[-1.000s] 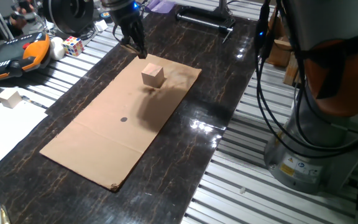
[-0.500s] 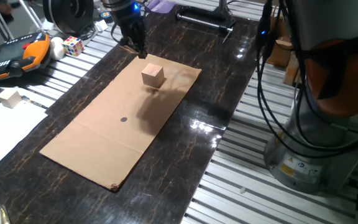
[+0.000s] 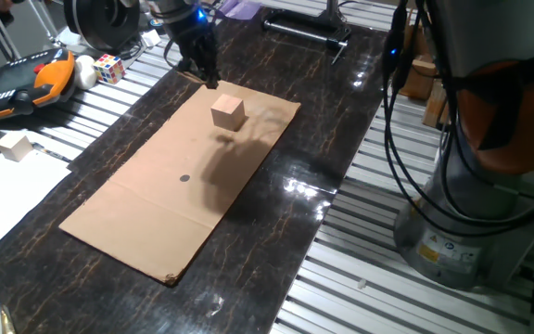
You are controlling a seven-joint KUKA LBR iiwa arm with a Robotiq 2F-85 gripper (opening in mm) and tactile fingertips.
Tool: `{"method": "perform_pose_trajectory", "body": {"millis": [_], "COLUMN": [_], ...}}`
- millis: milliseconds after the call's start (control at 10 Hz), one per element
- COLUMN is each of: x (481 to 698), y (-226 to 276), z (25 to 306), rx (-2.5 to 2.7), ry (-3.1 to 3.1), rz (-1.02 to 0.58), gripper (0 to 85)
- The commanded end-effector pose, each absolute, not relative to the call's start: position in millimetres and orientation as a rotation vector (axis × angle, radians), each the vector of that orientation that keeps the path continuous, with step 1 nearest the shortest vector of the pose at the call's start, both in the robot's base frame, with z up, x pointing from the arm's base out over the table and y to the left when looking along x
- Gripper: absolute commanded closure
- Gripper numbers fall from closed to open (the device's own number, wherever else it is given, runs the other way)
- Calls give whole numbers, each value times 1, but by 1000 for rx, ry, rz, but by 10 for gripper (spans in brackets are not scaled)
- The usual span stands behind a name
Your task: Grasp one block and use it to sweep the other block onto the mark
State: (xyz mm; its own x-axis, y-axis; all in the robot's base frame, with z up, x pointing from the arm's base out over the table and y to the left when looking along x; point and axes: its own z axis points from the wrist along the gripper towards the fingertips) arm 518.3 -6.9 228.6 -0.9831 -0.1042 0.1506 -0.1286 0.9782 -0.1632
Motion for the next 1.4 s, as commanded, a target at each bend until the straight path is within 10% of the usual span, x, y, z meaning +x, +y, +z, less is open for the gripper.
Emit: {"method": "perform_pose_trajectory", "body": {"millis": [0,600,1300], "x": [522,542,561], "y": [-12,-53,-89], "z": [223,155,87], "rx": [172,235,215], "ry": [-3007,-3076,-3091], "rz": [268,237,112], "gripper": [287,7,0]}}
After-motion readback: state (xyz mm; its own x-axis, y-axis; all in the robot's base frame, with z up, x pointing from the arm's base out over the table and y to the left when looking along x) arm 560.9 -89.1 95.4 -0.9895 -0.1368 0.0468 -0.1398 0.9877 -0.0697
